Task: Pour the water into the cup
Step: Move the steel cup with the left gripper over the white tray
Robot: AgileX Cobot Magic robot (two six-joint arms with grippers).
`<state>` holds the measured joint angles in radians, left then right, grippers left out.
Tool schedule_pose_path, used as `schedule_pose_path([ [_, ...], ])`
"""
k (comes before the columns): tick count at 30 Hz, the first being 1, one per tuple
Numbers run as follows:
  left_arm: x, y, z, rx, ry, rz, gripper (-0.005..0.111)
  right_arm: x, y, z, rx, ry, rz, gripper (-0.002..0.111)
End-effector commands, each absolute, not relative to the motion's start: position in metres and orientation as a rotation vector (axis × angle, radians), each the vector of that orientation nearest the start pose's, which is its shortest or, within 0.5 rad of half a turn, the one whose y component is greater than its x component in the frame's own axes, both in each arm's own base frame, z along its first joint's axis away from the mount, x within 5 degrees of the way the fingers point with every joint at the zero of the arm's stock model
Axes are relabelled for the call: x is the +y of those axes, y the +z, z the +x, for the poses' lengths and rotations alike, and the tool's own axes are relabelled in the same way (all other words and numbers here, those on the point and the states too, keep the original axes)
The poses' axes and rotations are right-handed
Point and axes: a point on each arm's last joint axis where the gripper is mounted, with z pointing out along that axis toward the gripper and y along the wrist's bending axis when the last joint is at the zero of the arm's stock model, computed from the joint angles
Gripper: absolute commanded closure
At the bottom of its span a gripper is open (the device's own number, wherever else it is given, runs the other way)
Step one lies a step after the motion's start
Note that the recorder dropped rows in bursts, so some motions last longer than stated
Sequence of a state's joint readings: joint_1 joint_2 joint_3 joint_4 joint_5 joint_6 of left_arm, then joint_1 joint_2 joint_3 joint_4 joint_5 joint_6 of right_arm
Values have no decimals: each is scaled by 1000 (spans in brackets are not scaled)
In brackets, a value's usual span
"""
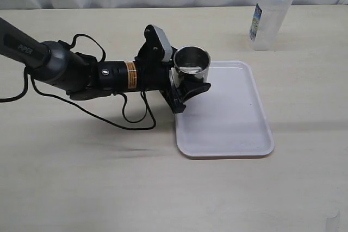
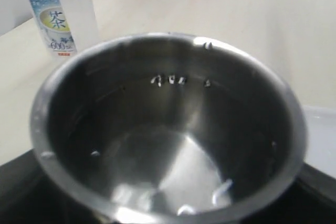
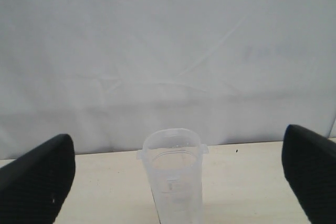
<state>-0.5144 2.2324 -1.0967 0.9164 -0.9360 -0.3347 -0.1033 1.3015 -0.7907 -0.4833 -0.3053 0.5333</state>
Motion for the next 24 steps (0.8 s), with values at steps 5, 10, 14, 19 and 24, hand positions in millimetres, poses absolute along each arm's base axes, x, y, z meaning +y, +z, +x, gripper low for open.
schedule_pose_path([
  [5, -281, 104, 322, 1446, -848, 1179, 107, -17, 309, 287, 1720, 94, 37, -1],
  [10, -290, 107, 323, 1472, -827, 1191, 107, -17, 309, 287, 1720, 94, 37, -1],
  [14, -294, 109, 323, 1473, -832, 1167, 107, -17, 307, 288, 1722, 96, 36, -1],
  [19, -294, 108, 323, 1478, -830, 1169, 107, -17, 307, 288, 1722, 98, 38, -1],
  [24, -294, 108, 323, 1479, -831, 1170, 107, -16, 307, 288, 1720, 99, 37, -1],
])
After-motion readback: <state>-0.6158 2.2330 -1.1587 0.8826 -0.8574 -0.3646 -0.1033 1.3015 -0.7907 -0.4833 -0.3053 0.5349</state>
